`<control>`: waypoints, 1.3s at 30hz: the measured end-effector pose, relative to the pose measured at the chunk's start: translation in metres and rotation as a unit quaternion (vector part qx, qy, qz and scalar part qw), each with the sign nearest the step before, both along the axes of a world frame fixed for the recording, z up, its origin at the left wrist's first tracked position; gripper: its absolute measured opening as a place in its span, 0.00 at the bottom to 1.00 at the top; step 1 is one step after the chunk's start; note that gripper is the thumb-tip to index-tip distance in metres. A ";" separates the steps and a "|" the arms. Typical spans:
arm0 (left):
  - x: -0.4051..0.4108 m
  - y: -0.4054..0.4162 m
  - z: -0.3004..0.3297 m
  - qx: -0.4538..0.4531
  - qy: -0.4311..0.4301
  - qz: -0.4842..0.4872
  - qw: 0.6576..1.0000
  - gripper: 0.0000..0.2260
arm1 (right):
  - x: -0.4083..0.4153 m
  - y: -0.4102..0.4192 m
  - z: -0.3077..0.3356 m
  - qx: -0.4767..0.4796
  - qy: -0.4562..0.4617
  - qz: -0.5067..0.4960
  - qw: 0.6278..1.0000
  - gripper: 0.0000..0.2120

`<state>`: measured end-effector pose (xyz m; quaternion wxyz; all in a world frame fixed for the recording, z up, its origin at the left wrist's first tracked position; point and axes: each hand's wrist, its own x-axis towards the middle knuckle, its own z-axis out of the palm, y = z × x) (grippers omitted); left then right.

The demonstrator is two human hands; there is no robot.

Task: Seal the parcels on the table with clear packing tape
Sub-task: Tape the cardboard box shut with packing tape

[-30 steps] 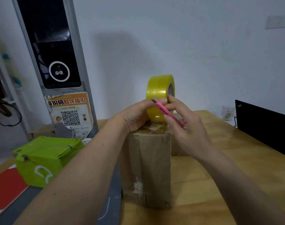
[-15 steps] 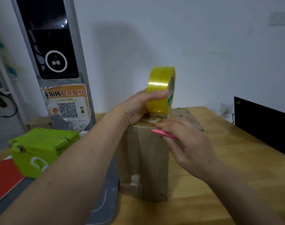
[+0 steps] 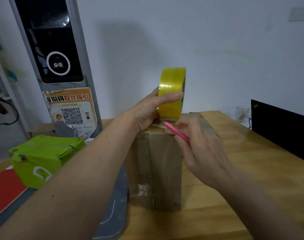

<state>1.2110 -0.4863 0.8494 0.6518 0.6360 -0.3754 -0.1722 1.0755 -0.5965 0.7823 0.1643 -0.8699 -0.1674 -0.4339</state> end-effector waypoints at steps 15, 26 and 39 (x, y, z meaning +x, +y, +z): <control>0.002 0.001 -0.001 0.000 0.014 0.010 1.000 0.55 | 0.002 -0.012 0.022 -0.152 -0.066 -0.308 0.937 0.07; 0.003 0.001 -0.003 -0.017 0.034 0.007 0.999 0.50 | 0.005 0.008 0.033 -0.152 -0.050 -0.330 0.930 0.07; -0.002 0.000 -0.002 -0.018 0.035 0.020 0.999 0.43 | 0.004 0.002 0.036 -0.157 -0.038 -0.361 0.918 0.12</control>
